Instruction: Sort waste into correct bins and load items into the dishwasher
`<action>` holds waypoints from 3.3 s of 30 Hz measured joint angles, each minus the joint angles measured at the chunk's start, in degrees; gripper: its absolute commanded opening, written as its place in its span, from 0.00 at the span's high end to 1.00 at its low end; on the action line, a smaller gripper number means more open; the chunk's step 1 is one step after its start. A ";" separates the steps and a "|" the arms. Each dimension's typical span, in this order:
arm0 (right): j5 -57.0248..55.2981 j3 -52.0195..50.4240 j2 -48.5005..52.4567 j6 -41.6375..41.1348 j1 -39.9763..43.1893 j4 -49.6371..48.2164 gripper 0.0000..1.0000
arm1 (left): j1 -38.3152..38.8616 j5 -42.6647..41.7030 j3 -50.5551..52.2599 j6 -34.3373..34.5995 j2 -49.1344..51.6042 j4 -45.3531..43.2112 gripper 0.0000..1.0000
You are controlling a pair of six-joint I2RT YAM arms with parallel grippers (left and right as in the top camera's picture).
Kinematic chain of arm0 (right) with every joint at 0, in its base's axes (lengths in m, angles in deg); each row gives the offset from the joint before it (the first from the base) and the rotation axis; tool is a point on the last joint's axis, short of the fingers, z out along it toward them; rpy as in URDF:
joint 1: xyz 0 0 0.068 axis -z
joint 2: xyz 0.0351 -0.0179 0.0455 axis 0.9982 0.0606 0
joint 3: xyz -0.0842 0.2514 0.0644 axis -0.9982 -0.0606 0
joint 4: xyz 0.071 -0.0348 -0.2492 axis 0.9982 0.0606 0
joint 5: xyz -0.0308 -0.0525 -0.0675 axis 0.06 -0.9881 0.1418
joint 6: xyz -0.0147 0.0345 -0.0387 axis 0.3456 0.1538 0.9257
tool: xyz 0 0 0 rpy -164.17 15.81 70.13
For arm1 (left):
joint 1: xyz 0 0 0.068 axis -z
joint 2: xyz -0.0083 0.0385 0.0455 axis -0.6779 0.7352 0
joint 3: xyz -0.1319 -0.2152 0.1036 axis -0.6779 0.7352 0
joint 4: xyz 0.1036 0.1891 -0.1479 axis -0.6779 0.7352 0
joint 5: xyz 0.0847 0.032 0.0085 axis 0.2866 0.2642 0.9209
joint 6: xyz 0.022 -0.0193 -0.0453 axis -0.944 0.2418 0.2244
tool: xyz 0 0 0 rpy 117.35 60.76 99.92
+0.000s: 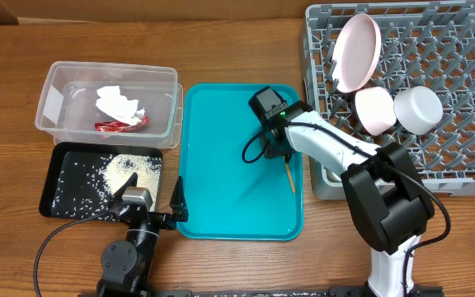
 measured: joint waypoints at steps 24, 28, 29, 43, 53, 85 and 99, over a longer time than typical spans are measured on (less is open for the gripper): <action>-10.05 6.21 -19.30 7.63 12.83 -5.66 0.96 | 0.00 0.00 0.00 0.00 0.00 0.00 0.00; -8.52 5.68 -14.45 9.07 14.08 -5.29 0.66 | 0.00 0.00 0.00 -0.02 0.00 0.00 0.00; -8.07 5.29 -13.46 9.86 14.05 -5.27 0.62 | 0.00 0.00 0.00 0.00 0.00 0.00 0.00; -1.55 9.88 -27.54 7.02 9.44 8.96 0.00 | 0.00 0.00 0.00 0.00 0.00 0.00 0.00; 16.35 11.63 -48.11 5.95 1.11 13.70 0.00 | 0.00 0.00 0.00 0.00 0.00 0.00 0.00; 8.20 -34.69 -93.33 7.15 15.39 -11.45 0.00 | 0.00 0.00 0.00 0.00 0.00 -0.02 0.00; 11.21 -68.94 -113.42 7.30 18.71 -31.82 0.00 | 0.00 -0.02 0.00 0.00 0.00 0.02 0.00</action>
